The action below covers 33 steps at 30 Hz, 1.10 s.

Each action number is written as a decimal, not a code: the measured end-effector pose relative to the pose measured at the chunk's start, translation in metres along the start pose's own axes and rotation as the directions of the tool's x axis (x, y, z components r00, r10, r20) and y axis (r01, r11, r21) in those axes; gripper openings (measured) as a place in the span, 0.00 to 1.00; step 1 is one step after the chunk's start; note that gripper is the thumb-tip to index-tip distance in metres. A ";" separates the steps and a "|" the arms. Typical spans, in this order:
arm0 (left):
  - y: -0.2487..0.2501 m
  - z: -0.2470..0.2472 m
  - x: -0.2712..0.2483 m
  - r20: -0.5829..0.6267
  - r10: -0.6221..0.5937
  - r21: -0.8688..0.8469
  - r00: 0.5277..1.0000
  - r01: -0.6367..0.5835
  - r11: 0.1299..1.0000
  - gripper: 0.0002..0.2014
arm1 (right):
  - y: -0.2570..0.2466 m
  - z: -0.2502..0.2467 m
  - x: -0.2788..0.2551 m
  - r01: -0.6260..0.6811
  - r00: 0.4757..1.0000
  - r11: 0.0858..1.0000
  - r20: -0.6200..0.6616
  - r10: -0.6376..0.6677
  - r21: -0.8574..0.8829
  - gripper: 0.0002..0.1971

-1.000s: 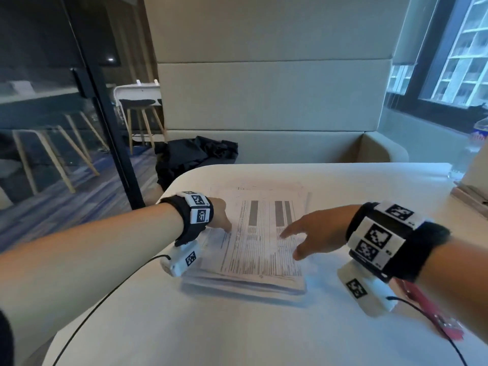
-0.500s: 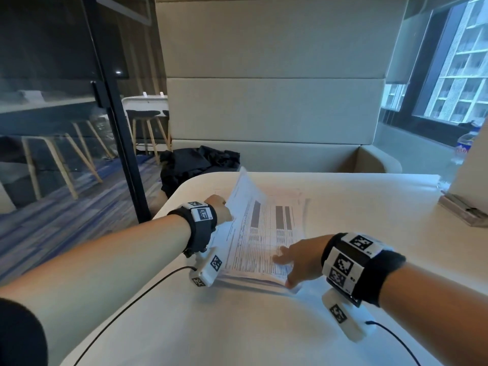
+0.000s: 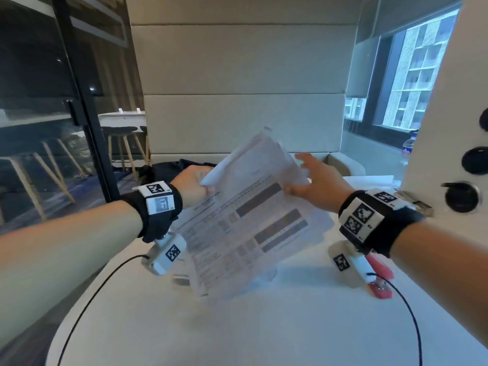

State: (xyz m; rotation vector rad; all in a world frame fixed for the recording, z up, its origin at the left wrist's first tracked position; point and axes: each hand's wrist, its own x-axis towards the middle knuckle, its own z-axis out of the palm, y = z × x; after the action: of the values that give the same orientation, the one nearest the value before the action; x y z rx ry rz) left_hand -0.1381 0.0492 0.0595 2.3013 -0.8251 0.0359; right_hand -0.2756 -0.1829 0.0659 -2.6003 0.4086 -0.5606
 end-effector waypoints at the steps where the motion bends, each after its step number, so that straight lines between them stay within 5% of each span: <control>1: 0.006 -0.006 -0.002 0.013 0.021 0.042 1.000 -0.022 0.999 0.03 | -0.002 -0.005 -0.007 0.013 0.999 1.000 0.029 -0.014 0.023 0.16; 2: 0.011 -0.012 -0.005 0.035 0.035 0.087 0.999 -0.038 0.995 0.03 | -0.004 -0.009 -0.015 0.031 0.998 0.999 0.050 -0.033 0.044 0.08; 6: 0.024 -0.025 -0.014 0.136 0.065 0.305 0.989 -0.104 0.947 0.10 | 0.000 -0.011 -0.049 -0.129 0.980 0.952 0.184 0.079 0.278 0.05; 11: 0.027 -0.003 -0.034 0.248 0.030 0.508 0.968 -0.156 0.847 0.10 | 0.009 0.006 -0.093 -0.471 0.856 0.739 0.451 0.252 0.482 0.12; 16: 0.013 0.043 -0.052 0.426 -0.044 0.562 0.904 -0.226 0.796 0.13 | 0.029 0.036 -0.122 -0.578 0.708 0.768 0.636 0.306 0.274 0.12; 20: 0.002 0.067 -0.063 0.500 -0.070 0.560 0.863 -0.261 0.786 0.17 | 0.035 0.042 -0.131 -0.545 0.668 0.833 0.652 0.359 0.100 0.04; 22: 0.001 0.071 -0.064 0.501 -0.083 0.592 0.861 -0.271 0.759 0.17 | 0.035 0.033 -0.127 -0.468 0.677 0.884 0.646 0.354 0.006 0.09; 25: 0.000 0.076 -0.064 0.465 -0.064 0.659 0.883 -0.298 0.691 0.21 | 0.042 0.014 -0.106 -0.190 0.817 0.937 0.482 0.315 -0.292 0.13; 28: 0.006 0.092 -0.067 0.521 0.052 0.601 0.852 -0.410 0.686 0.30 | 0.064 0.000 -0.085 0.024 0.925 0.755 0.300 0.232 -0.655 0.16; 30: 0.016 0.107 -0.073 0.633 0.102 0.506 0.767 -0.510 0.696 0.37 | 0.083 -0.004 -0.075 0.009 0.914 0.668 0.277 0.297 -0.744 0.22; 33: 0.028 0.131 -0.085 0.767 0.047 0.458 0.640 -0.597 0.658 0.50 | 0.103 -0.002 -0.068 -0.107 0.835 0.691 0.313 0.453 -0.715 0.29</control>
State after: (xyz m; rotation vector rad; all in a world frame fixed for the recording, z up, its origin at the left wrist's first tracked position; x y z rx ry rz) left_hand -0.2472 0.0001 -0.0445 2.8158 -1.9627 -0.4927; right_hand -0.3552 -0.2469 -0.0037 -3.1055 0.9869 0.4433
